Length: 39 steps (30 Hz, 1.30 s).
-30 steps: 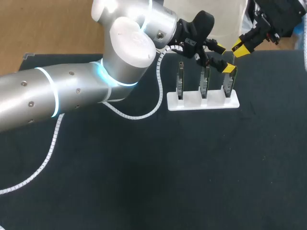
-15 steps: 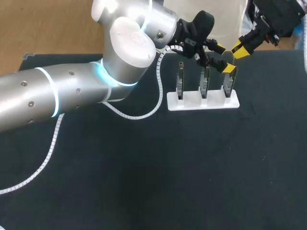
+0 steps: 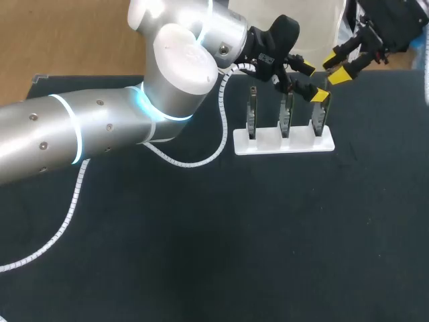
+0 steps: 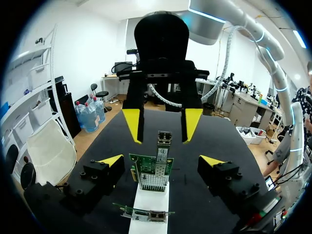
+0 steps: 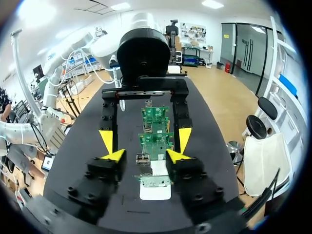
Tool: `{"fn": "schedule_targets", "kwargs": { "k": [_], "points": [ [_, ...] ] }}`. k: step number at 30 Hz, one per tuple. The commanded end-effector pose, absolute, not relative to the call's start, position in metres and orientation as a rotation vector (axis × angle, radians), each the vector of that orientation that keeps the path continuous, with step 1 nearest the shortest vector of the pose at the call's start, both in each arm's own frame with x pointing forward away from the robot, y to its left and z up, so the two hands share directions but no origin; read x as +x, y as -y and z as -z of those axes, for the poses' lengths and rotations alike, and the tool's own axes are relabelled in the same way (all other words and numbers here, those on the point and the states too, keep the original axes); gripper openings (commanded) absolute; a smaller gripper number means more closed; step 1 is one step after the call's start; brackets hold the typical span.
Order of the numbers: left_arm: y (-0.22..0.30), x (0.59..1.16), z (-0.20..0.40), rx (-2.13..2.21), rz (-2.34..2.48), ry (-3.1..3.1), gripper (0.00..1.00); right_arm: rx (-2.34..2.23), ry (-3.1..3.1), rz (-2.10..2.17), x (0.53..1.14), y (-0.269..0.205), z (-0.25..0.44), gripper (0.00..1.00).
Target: Pick up the optical module with the left hand, and insert it into the network port with the right hand.
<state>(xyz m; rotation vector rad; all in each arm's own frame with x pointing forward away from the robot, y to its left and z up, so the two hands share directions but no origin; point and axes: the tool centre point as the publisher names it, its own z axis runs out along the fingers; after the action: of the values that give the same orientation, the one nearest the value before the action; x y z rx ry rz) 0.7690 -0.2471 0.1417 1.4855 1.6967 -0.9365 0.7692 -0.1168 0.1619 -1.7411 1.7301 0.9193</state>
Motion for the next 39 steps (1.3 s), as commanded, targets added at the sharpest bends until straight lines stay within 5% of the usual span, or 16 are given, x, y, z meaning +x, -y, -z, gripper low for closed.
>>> {"fn": "schedule_targets", "kwargs": {
  "k": [1,19,21,22,39],
  "points": [
    [0.247,0.769,-0.142,1.487,0.934,-1.701,1.0,-1.726,-1.72,-0.921,0.766,0.122,-0.165,1.0],
    [0.247,0.769,-0.142,1.487,0.934,-1.701,1.0,-1.702,-1.629,-0.991,0.771,0.144,-0.186,1.0],
    [0.247,0.769,-0.142,1.487,0.934,-1.701,1.0,-1.696,-1.626,-0.974,0.771,0.145,-0.188,0.25],
    [0.247,0.769,-0.142,1.487,0.934,-1.701,1.0,-1.694,-1.623,-0.973,0.771,0.145,-0.19,0.0],
    [0.247,0.769,-0.142,1.487,0.934,-1.701,1.0,-1.709,-1.589,-0.934,0.773,0.124,-0.194,0.0]
  ]
}}
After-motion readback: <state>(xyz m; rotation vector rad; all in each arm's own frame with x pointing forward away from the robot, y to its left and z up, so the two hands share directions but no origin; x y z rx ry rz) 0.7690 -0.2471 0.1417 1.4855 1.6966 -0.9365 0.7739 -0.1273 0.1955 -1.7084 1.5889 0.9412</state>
